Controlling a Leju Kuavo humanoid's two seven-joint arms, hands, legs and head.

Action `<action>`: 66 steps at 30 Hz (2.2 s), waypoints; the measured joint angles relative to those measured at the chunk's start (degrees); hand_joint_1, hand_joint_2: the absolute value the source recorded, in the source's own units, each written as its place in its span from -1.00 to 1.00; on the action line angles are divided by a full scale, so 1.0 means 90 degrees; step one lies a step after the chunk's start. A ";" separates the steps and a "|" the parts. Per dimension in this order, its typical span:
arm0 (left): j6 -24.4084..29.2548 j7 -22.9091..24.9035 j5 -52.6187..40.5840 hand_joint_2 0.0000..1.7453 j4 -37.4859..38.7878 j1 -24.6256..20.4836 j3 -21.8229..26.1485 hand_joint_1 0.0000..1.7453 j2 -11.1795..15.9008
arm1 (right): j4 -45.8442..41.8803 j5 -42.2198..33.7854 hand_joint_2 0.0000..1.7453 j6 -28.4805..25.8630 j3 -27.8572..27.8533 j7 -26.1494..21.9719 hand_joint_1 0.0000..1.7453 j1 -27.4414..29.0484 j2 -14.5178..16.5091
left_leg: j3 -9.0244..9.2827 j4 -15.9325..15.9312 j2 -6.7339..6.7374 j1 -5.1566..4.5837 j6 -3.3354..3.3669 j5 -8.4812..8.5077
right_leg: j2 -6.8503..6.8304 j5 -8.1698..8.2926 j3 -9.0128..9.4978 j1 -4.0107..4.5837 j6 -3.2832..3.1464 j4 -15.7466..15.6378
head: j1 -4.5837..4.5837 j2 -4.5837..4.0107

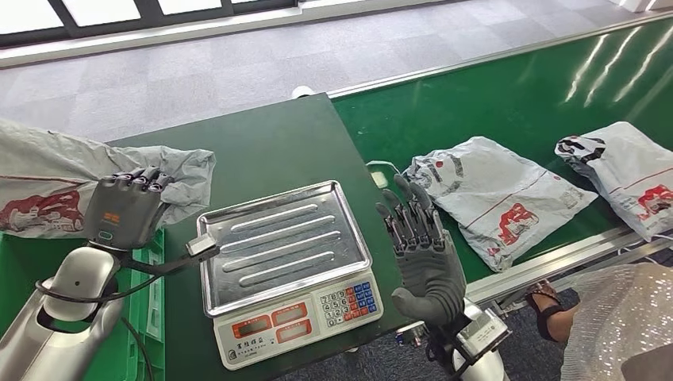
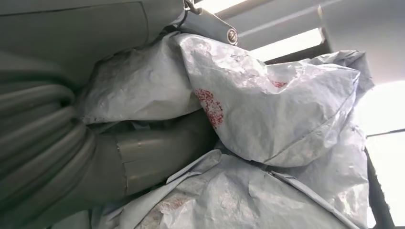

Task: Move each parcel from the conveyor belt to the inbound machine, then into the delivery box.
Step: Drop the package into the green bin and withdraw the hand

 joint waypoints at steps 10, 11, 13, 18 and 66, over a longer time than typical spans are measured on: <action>0.0409 -0.0096 0.0058 1.00 0.1803 -0.0110 0.0954 1.00 0.0338 | 0.0054 -0.0191 1.00 -0.0155 0.0000 0.0026 -1.00 -0.0157 -0.0181 | 0.0000 -0.0002 0.0011 0.0013 -0.0017 0.0011 | 0.0015 0.0008 -0.0011 0.0009 -0.0013 0.0001 | -0.0001 0.0000; 0.0409 -0.0103 0.0037 1.00 0.1930 -0.0133 0.0999 1.00 0.0348 | 0.0055 -0.0188 1.00 -0.0177 0.0000 0.0035 -1.00 -0.0159 -0.0188 | 0.0000 -0.0002 0.0011 0.0013 -0.0017 0.0011 | 0.0016 0.0008 -0.0011 0.0010 -0.0013 0.0001 | -0.0001 0.0000; 0.0411 -0.0099 -0.0012 1.00 0.2155 -0.0163 0.1063 1.00 0.0356 | 0.0055 -0.0167 1.00 -0.0212 0.0000 0.0047 -1.00 -0.0155 -0.0195 | 0.0000 -0.0002 0.0011 0.0012 -0.0017 0.0011 | 0.0016 0.0008 -0.0011 0.0010 -0.0013 0.0001 | -0.0001 0.0000; 0.0414 -0.0064 -0.0035 1.00 0.2510 -0.0170 0.1136 1.00 0.0356 | 0.0055 -0.0132 1.00 -0.0248 0.0000 0.0050 -1.00 -0.0148 -0.0198 | -0.0002 -0.0002 0.0011 0.0010 -0.0016 0.0010 | 0.0016 0.0008 -0.0012 0.0009 -0.0013 0.0001 | -0.0001 0.0000; -0.0476 -0.2624 0.6621 -1.00 -0.4092 0.4551 0.1998 -1.00 -0.1692 | 0.0967 0.5422 1.00 -0.2507 -0.1366 0.2607 -1.00 0.0028 -0.0863 | -0.0009 0.0003 0.0011 -0.0020 0.0034 -0.0031 | -0.0001 -0.0013 -0.0004 -0.0020 0.0023 -0.0007 | 0.0001 -0.0001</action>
